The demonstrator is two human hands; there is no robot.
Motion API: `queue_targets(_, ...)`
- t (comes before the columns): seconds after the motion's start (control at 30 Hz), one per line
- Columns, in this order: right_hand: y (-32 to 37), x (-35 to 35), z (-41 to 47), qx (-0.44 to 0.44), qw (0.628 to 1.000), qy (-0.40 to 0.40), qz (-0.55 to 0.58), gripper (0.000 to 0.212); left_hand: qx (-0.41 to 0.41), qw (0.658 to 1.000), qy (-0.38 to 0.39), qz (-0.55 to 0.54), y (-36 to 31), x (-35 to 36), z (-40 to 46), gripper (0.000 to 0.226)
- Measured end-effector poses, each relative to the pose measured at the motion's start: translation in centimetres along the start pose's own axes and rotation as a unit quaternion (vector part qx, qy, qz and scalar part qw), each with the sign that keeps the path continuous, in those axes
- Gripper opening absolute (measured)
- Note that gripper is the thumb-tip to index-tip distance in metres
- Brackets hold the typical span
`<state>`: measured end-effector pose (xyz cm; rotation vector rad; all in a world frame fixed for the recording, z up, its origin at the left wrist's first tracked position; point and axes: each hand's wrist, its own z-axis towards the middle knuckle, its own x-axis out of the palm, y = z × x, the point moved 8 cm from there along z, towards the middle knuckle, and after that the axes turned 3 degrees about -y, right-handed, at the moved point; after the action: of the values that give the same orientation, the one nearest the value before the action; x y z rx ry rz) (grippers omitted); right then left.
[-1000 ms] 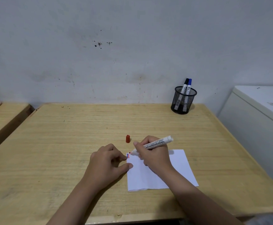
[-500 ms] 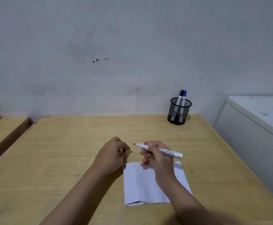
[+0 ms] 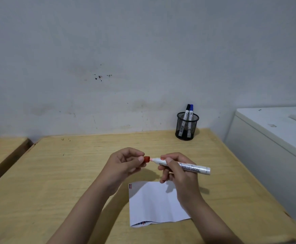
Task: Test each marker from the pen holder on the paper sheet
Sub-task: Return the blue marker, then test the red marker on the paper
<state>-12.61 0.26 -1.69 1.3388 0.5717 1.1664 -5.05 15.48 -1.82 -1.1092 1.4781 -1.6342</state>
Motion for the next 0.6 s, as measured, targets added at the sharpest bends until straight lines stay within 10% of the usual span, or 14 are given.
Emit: queue_targets(0.6, 4.2, 1.6, -0.8, -0.043, 0.992, 0.115, -0.036, 0.012, 0.101, 0.994, -0.022, 0.021, -4.6, 1.3, -3.2, 0.017)
